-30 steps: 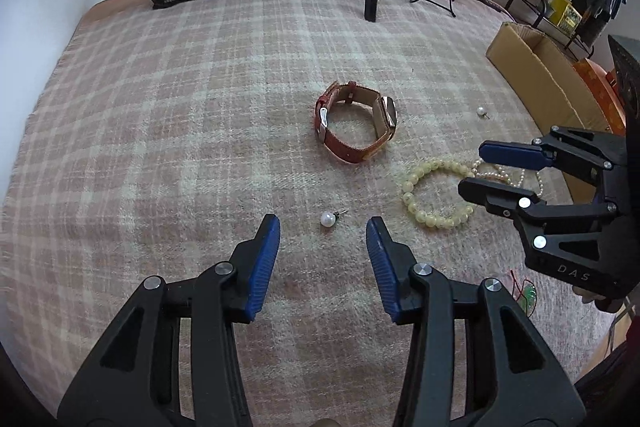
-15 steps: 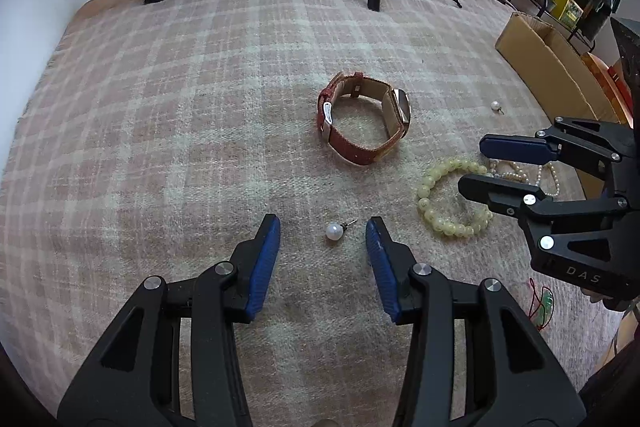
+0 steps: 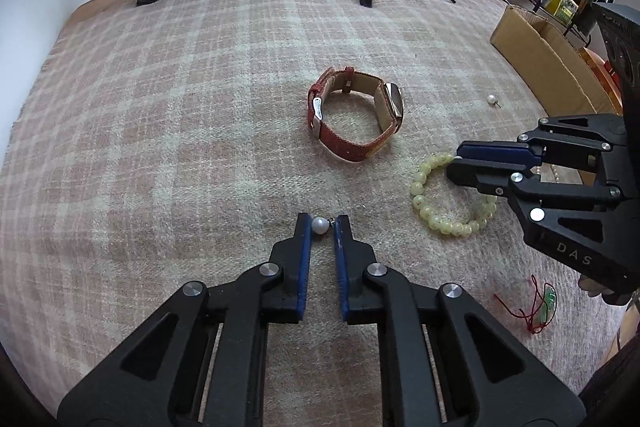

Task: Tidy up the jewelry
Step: 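Grasp the pearl stud earring with the left tool while the right tool grasps the pale bead bracelet, then carry the earring and bracelet in both tools over the cardboard box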

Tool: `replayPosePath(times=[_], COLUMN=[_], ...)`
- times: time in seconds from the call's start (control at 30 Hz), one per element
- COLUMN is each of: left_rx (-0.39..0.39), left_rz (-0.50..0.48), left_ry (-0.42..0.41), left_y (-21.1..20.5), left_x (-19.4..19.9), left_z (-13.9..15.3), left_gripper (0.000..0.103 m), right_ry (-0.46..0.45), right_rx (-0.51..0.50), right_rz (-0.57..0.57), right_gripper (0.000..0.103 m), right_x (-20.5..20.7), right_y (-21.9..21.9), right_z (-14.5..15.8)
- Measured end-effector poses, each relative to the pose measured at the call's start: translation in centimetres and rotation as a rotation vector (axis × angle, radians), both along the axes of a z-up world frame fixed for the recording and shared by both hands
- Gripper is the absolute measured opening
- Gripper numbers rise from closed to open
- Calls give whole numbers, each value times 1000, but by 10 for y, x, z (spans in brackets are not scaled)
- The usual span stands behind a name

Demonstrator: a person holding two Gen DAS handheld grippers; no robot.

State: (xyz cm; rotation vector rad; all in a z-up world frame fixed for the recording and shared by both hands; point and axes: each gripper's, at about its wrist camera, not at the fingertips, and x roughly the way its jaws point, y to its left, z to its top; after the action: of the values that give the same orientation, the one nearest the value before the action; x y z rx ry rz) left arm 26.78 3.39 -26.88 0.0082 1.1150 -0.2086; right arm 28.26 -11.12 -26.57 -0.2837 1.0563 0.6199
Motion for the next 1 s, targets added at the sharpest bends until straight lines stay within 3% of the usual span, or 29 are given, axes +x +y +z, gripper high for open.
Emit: replayPosePath(times=[0.07,0.33,1.0], left_rx=[1,-13,-89], left_rz=[0,21,3], left_ry=[0,-16,-163], left_y=[0,6,-9], left_x=[0,-3,-20], left_z=[0,10,85], left_gripper=[10,10,10], right_ry=[-4,-27,-197], right_rx=[2,38,115], right_rz=[-1,-13,-100], right_gripper=[7,6,5], right_x=[0,-3,-21], right_y=[1,-2,-36], right_z=[1,15,96])
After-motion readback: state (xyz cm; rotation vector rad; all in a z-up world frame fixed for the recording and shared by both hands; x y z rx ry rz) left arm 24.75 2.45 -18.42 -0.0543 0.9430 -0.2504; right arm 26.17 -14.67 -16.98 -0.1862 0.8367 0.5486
